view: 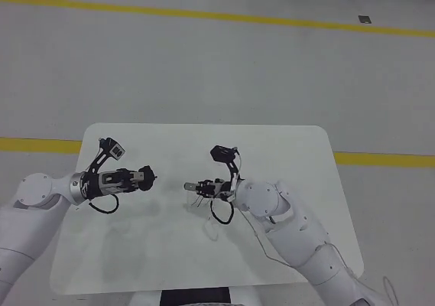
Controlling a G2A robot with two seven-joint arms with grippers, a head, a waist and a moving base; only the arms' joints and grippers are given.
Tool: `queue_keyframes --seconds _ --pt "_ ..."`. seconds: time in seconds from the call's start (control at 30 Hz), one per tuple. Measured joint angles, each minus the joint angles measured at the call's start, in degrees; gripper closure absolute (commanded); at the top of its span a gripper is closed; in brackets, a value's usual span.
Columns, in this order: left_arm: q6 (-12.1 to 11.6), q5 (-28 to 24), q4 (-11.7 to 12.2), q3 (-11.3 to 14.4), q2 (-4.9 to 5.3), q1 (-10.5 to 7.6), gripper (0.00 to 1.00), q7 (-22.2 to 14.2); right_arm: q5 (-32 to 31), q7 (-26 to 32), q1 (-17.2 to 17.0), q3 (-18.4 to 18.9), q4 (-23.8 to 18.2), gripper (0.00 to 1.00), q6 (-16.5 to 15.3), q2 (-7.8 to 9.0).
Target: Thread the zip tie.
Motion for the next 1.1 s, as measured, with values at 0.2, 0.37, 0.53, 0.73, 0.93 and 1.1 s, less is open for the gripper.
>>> queue_keyframes --seconds 0.2,0.37,0.53,0.73,0.93,1.1 --pt "0.0 0.0 0.0 0.0 0.0 0.0 1.0 0.0 -8.21 7.14 -0.77 2.14 -1.77 0.0 0.0 -3.13" --pt "0.0 0.0 0.0 0.0 0.0 0.0 1.0 0.0 -16.75 14.14 -1.69 3.48 -3.19 0.0 0.0 -6.59" --pt "0.0 0.0 0.0 0.0 0.0 0.0 1.0 0.0 -25.19 19.59 -2.84 4.38 -4.38 0.0 0.0 -10.45" --pt "0.0 0.0 0.0 0.0 0.0 0.0 1.0 0.0 -34.13 24.56 -3.21 3.76 -2.88 0.0 0.0 -15.51" --pt "0.0 0.0 0.0 0.0 0.0 0.0 1.0 0.0 -34.84 24.92 -3.16 3.69 -2.64 0.0 0.0 -15.82" --pt "0.0 0.0 0.0 0.0 0.0 0.0 1.0 0.0 -34.21 23.28 -3.92 3.9 -2.07 0.0 -0.35 -15.76"
